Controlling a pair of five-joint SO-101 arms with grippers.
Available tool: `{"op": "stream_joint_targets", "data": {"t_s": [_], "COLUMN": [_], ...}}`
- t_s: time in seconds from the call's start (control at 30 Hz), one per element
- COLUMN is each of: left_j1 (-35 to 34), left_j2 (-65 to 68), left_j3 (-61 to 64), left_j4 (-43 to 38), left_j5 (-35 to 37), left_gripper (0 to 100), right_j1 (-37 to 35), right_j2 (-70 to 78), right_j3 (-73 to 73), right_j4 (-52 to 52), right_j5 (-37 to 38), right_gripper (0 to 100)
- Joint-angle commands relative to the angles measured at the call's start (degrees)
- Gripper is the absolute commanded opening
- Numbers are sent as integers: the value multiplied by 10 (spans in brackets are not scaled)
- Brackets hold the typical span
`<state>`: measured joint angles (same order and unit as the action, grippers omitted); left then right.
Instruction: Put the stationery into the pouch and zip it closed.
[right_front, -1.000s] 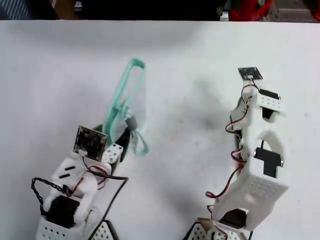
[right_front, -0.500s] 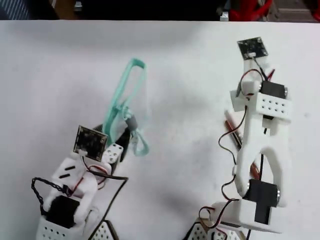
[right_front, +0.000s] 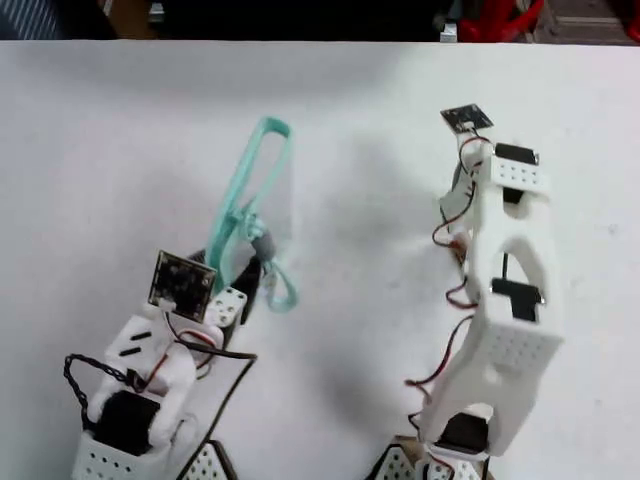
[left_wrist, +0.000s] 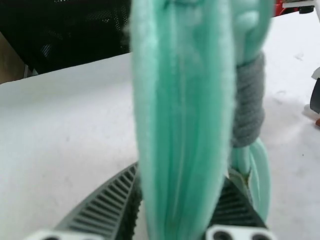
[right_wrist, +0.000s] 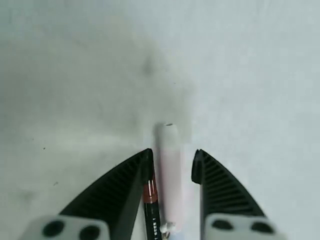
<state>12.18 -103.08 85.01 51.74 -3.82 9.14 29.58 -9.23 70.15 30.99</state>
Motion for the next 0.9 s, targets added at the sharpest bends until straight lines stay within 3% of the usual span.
{"op": "stream_joint_targets", "data": {"t_s": [0.0,0.13,0.23,0.27,0.5,0.7,0.87], "left_j1": [-6,-5,-5,-5,-5,-5,0], "left_j2": [0,0,0,0,0,0,0], "left_j3": [-3,-3,-3,-3,-3,-4,-5], "left_j4": [-15,-15,-15,-15,-15,-15,-12], "left_j5": [1,1,1,1,1,1,1], "left_gripper": [165,165,165,165,167,169,182], "right_j1": [10,8,12,12,-22,-101,-220], "right_j2": [36,68,78,75,-109,-327,-434], "right_j3": [-69,-77,-76,-77,-182,-273,-288], "right_j4": [29,22,-14,-17,116,154,127], "right_j5": [9,11,11,11,2,-35,-103], "right_gripper": [135,128,8,16,19,18,18]}}
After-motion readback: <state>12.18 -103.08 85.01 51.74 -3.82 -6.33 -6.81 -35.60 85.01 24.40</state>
